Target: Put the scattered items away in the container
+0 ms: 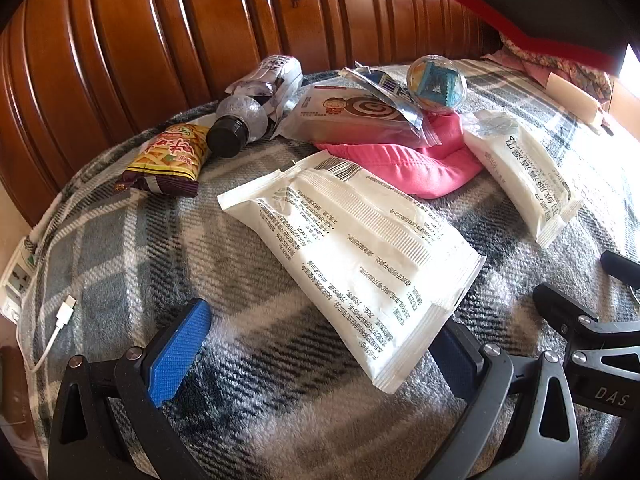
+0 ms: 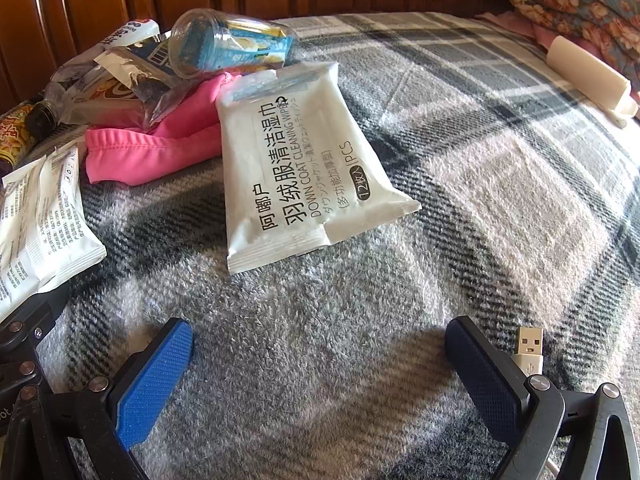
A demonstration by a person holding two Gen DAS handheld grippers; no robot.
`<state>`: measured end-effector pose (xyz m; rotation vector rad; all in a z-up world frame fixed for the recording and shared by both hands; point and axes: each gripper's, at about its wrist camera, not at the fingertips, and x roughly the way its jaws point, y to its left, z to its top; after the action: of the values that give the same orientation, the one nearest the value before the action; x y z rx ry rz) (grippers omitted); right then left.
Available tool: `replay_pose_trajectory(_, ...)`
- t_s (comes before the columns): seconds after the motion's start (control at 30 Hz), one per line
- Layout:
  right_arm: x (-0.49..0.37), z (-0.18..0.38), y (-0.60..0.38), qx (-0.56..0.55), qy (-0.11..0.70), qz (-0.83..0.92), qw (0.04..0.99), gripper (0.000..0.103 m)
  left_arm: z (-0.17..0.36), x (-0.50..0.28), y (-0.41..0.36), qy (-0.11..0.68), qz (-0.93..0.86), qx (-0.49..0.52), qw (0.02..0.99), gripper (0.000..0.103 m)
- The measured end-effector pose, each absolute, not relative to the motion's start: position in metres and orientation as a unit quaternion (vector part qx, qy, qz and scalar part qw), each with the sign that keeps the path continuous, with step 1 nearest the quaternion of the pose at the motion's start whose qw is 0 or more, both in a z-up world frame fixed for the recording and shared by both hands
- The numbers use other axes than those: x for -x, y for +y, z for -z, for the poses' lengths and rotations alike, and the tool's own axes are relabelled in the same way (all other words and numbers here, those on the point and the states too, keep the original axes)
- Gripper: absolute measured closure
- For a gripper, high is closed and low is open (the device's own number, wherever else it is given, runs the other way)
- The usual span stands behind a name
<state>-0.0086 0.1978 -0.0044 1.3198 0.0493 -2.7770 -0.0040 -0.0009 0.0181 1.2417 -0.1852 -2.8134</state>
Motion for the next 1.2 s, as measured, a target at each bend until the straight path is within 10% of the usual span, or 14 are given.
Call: replay_pose_trajectory(1.2,0.012,0.0061,0.1916,-0.432,0.016,0.901,0.028,0.0,-0.0215,0.0055,-0.0024,-0.059,0.912,-0.404,0.031,0.0)
